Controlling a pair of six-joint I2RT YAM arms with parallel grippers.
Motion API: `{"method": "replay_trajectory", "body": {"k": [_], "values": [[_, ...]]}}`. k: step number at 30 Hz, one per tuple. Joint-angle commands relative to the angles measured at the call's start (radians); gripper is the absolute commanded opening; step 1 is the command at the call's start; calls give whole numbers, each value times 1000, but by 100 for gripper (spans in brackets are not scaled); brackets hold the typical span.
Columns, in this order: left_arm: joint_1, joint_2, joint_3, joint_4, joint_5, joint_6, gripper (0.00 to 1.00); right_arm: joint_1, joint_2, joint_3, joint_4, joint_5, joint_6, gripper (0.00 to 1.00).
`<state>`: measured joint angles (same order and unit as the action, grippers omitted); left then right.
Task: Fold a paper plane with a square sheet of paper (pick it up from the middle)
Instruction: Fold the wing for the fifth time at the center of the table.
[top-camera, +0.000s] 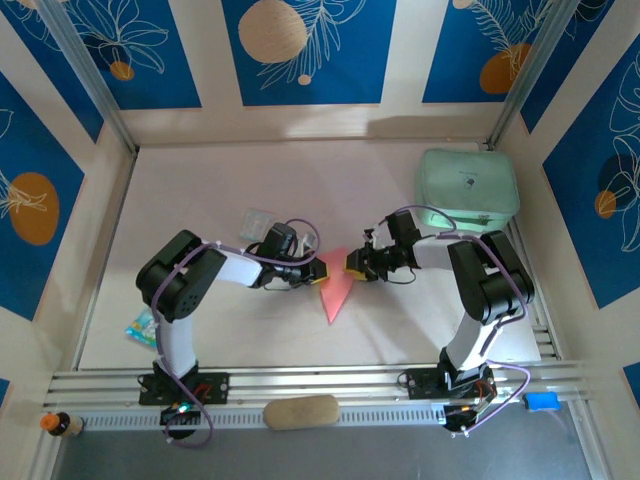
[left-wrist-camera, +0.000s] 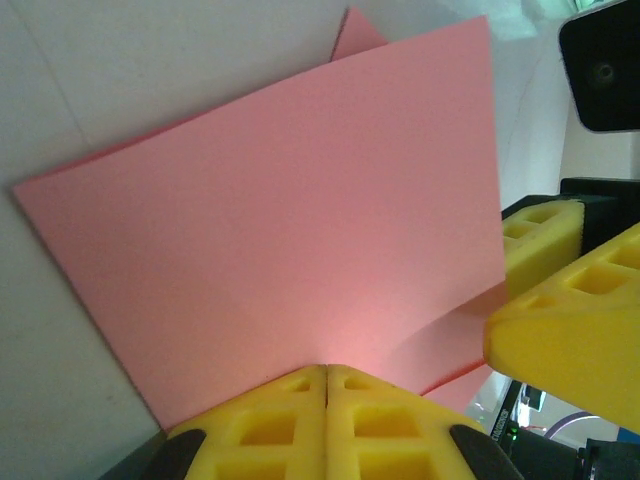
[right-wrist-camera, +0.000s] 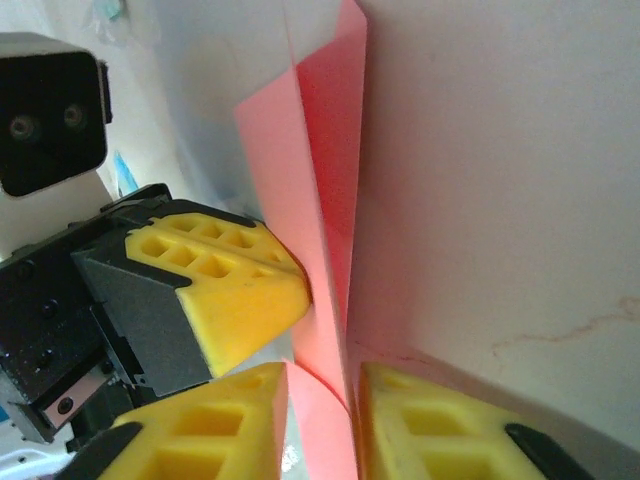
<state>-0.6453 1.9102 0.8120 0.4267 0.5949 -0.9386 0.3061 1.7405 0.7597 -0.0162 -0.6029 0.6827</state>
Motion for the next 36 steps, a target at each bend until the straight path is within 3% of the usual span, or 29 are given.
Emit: {"method": "replay_trajectory", "body": {"k": [1,7,14,25,36], "values": [[-6,-26,-33,-43,11,-4,4,-4,5,17,-28,-14,-11,19],[1,-76,-34,-48,-4,-4,9,-4,-25,-17,-17,3,18,8],[1,-140,-28,-76,-21,-3,20,-2,-84,-92,50,43,136,5],[-1,-156,-22,-42,-37,-53,17,40,-179,-167,88,175,320,4],[-5,-86,-32,-26,-48,-72,9,77,-187,-192,106,206,364,4]]}}
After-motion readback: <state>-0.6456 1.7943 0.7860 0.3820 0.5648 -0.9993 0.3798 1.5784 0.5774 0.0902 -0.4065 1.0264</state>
